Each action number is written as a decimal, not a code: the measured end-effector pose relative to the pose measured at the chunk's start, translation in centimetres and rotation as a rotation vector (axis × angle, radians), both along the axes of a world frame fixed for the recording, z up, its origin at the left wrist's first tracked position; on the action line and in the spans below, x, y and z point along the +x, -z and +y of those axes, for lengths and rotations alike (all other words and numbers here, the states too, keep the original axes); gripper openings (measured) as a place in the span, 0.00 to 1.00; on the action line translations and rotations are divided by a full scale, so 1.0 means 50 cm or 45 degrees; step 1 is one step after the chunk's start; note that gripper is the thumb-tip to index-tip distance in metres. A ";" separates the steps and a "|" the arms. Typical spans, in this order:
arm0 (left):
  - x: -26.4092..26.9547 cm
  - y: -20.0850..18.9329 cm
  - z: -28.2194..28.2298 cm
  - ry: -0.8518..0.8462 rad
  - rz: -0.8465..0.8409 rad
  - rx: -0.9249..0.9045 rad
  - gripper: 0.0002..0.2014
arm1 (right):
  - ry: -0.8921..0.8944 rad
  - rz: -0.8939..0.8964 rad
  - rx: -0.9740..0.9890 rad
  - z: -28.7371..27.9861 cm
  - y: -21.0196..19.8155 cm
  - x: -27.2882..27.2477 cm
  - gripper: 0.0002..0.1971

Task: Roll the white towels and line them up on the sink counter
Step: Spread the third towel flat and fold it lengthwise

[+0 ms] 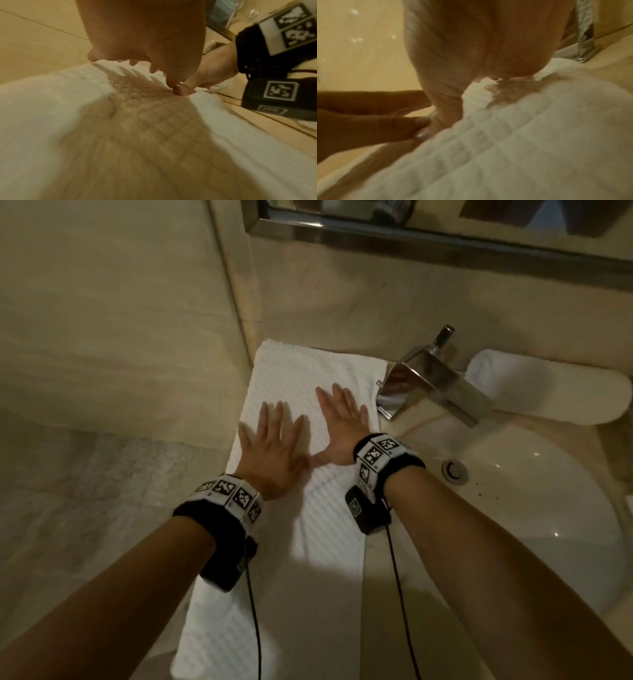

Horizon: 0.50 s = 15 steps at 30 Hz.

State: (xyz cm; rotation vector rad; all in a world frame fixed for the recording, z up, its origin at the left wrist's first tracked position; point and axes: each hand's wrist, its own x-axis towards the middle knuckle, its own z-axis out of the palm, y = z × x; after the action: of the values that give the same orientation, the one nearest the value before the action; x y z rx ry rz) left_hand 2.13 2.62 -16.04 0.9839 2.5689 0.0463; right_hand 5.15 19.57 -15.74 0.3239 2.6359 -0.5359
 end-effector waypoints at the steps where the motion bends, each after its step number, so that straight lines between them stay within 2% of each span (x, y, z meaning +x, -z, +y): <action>1: 0.015 -0.007 -0.010 0.009 0.021 0.016 0.36 | 0.027 0.034 -0.002 -0.013 -0.003 0.011 0.66; 5: 0.056 -0.042 -0.042 -0.042 -0.008 -0.095 0.46 | 0.161 0.189 0.054 -0.059 -0.004 0.064 0.50; 9: 0.118 -0.063 -0.085 -0.141 -0.158 -0.175 0.52 | 0.086 0.389 0.149 -0.103 -0.014 0.134 0.34; 12: 0.150 -0.040 -0.108 -0.208 -0.208 -0.121 0.45 | 0.077 0.474 0.072 -0.138 -0.016 0.189 0.28; 15: 0.170 -0.024 -0.120 -0.267 -0.140 0.045 0.37 | 0.056 0.595 -0.029 -0.186 -0.021 0.250 0.24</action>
State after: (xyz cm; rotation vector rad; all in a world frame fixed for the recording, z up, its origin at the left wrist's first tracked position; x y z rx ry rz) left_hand 10.64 -3.39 -14.85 0.7001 2.5660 0.1978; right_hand 17.64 10.30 -14.71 0.2761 3.0726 -0.7298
